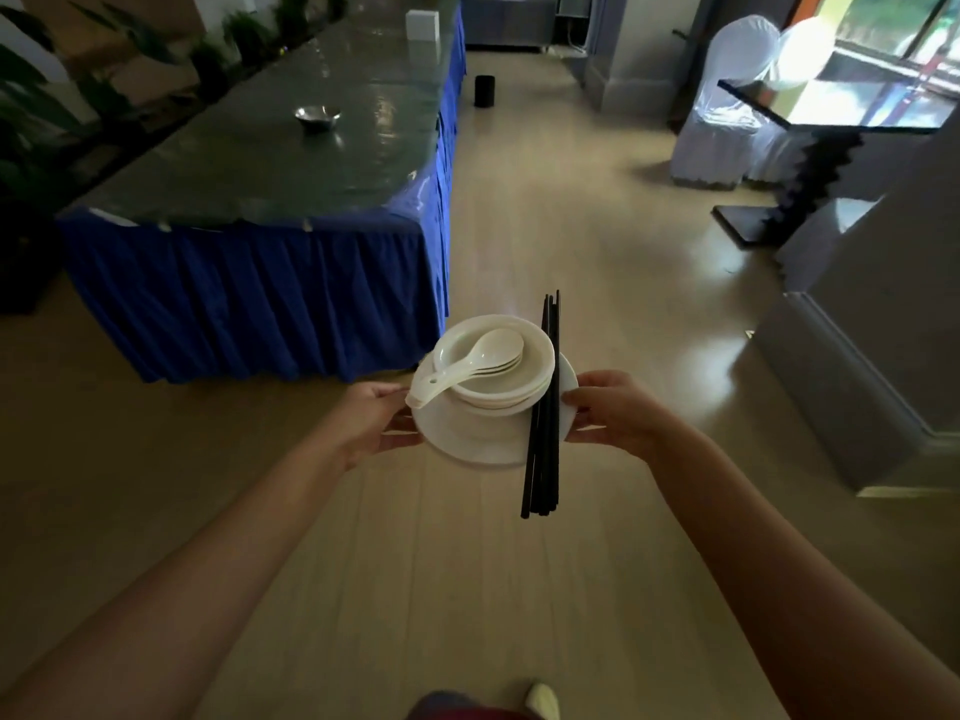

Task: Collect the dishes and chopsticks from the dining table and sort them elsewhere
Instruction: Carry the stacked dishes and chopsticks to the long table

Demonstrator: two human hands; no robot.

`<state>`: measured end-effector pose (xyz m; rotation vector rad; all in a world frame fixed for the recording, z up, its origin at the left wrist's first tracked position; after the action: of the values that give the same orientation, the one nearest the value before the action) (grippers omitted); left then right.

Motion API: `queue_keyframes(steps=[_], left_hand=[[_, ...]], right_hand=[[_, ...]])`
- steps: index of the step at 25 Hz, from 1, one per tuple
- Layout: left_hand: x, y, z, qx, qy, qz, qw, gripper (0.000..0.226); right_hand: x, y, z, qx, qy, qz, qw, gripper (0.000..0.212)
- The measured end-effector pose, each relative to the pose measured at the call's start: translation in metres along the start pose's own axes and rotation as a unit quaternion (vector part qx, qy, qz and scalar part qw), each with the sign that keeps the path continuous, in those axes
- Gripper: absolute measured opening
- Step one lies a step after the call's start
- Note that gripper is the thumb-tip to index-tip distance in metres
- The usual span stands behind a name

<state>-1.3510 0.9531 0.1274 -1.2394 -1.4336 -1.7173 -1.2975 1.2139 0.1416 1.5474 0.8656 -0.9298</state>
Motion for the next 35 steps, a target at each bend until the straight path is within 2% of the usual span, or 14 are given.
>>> queue_keyframes(steps=[8, 20, 24, 29, 35], left_hand=[[0.077, -0.167, 0.073, 0.025, 0.019, -0.001, 0.999, 0.018], [0.224, -0.451, 0.054, 0.033, 0.034, 0.011, 0.999, 0.023], [0.254, -0.537, 0.029, 0.071, 0.054, 0.003, 0.996, 0.021], [0.285, -0.651, -0.010, 0.159, 0.084, -0.011, 0.984, 0.018], [0.343, -0.760, -0.059, 0.280, 0.162, -0.011, 0.946, 0.021]], right_hand=[[-0.070, -0.180, -0.105, -0.045, 0.024, 0.006, 0.999, 0.010], [-0.219, -0.476, -0.143, -0.063, 0.033, 0.005, 0.997, 0.020], [-0.258, -0.581, -0.132, -0.096, 0.044, 0.010, 0.994, 0.020], [-0.315, -0.733, -0.102, -0.169, 0.083, -0.005, 0.982, 0.015], [-0.409, -0.894, -0.052, -0.251, 0.136, -0.020, 0.958, 0.013]])
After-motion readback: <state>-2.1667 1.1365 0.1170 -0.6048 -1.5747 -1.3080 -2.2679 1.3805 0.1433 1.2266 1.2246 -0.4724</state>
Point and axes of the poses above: each hand's wrist, its own y-axis away from the middle knuckle, its own z-axis out of the palm, x = y × z, the point moved 5 cm from there along -y, towards the middle knuckle, and after that the axes turned 2 degrees about -z, right-handed, at the moved point
